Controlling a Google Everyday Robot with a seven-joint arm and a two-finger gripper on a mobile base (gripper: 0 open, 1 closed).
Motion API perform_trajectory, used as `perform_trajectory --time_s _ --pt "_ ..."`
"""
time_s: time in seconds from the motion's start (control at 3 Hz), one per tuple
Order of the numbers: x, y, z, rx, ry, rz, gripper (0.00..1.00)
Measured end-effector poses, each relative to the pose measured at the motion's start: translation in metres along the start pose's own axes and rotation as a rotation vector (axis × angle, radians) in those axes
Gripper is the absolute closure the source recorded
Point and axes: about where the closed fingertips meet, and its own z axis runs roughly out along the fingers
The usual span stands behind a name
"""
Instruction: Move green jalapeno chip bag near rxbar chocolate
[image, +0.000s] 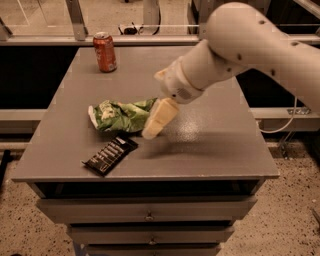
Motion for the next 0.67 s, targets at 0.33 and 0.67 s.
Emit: perform_trajectory --time_s 0.33,0.67 --pt "0.055 -0.029 -0.053 0.034 0.002 -0.011 0.00" --pt "0.098 -0.054 -0.107 0.098 0.010 -0.038 0.00"
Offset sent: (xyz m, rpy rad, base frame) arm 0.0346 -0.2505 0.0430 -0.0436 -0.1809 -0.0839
